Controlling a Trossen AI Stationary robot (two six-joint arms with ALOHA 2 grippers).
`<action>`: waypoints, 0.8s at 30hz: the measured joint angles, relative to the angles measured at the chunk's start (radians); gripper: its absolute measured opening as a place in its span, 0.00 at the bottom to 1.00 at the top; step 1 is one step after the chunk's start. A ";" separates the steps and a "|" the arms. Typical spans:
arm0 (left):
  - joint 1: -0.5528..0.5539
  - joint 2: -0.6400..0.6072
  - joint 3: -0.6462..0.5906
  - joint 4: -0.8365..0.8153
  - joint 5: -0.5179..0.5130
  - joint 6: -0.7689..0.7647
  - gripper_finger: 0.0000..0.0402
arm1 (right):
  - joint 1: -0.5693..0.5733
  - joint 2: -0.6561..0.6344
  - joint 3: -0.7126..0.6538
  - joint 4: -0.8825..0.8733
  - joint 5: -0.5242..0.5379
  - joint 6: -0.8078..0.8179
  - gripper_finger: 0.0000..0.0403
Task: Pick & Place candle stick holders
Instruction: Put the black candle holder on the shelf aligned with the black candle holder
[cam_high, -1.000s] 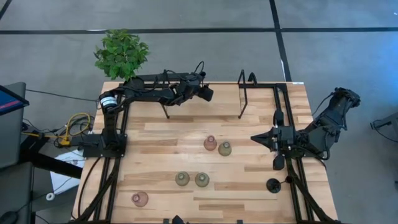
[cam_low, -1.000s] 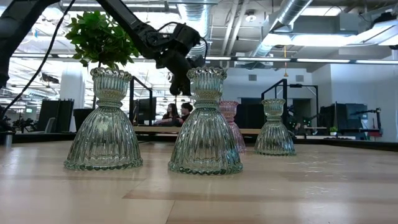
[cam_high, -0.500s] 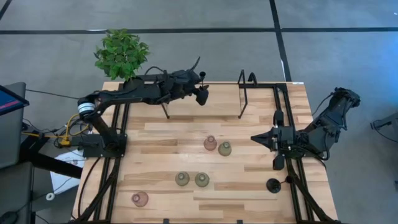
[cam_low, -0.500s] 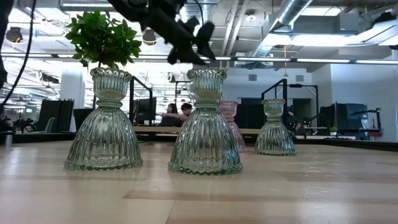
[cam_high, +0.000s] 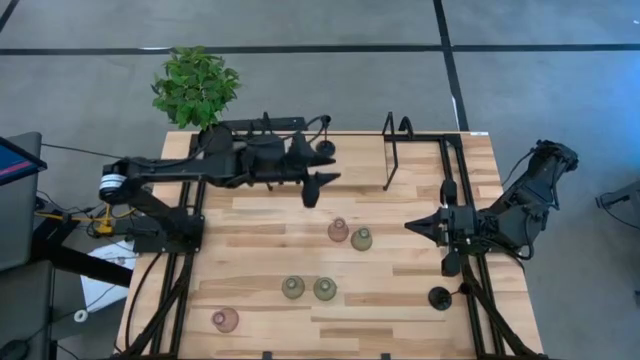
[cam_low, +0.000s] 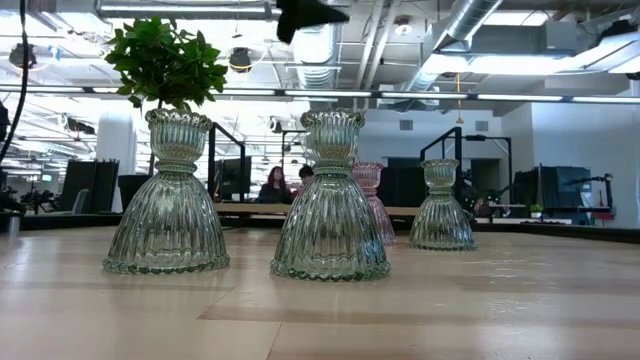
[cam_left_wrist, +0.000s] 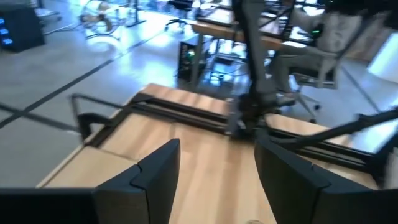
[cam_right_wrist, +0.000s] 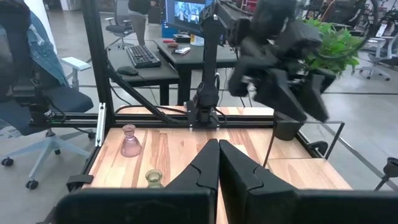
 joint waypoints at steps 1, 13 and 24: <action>-0.012 -0.006 0.000 -0.004 0.000 0.002 0.49 | 0.000 0.000 0.000 0.000 0.000 0.000 0.00; -0.114 -0.057 0.000 -0.011 -0.005 0.075 0.09 | 0.060 -0.030 0.000 -0.175 0.074 0.319 0.00; -0.140 -0.057 0.000 -0.014 -0.005 0.074 0.01 | 0.191 -0.040 0.007 -0.450 0.077 0.651 0.00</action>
